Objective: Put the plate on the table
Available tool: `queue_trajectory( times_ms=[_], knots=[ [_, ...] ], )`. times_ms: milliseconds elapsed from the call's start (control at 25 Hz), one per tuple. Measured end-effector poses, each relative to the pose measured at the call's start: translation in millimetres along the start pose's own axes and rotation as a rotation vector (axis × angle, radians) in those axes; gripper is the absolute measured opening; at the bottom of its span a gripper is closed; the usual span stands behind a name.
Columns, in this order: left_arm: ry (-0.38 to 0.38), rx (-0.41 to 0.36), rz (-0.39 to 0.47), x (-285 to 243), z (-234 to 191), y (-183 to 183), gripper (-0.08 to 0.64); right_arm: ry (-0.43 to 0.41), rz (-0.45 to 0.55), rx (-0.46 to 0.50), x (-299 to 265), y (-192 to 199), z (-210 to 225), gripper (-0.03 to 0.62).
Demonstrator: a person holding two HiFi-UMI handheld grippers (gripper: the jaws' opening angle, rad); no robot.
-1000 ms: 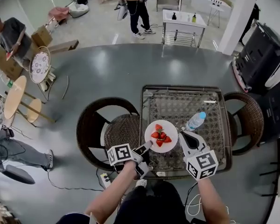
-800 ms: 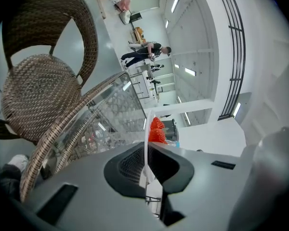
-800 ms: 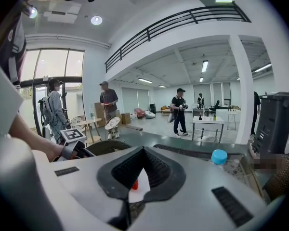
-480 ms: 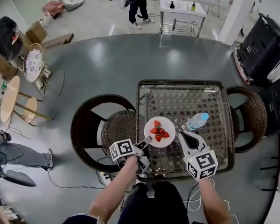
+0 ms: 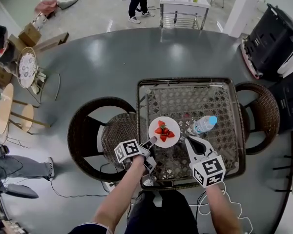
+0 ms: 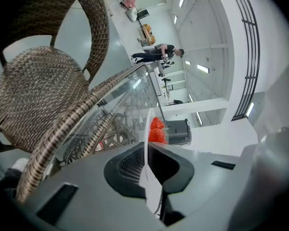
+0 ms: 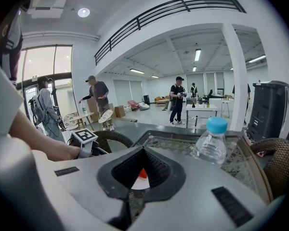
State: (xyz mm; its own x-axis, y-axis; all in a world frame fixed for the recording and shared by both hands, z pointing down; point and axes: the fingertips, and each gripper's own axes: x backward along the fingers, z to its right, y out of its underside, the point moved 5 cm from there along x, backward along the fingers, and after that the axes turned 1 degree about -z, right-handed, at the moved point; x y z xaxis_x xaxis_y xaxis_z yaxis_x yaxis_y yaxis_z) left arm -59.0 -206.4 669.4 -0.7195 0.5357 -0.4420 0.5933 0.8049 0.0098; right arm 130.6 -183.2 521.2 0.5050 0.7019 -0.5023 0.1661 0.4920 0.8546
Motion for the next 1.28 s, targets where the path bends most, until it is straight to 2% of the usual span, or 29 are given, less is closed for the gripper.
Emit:
queue_trajectory(
  times_ms=[880, 1280],
  knots=[
    [-0.082, -0.010, -0.018, -23, -11, -1, 0.015, 0.006, -0.019, -0.033, -7, 11, 13, 0.005],
    [-0.214, -0.159, -0.025, -25, -6, -3, 0.018, -0.006, -0.022, -0.041, -7, 14, 12, 0.005]
  ],
)
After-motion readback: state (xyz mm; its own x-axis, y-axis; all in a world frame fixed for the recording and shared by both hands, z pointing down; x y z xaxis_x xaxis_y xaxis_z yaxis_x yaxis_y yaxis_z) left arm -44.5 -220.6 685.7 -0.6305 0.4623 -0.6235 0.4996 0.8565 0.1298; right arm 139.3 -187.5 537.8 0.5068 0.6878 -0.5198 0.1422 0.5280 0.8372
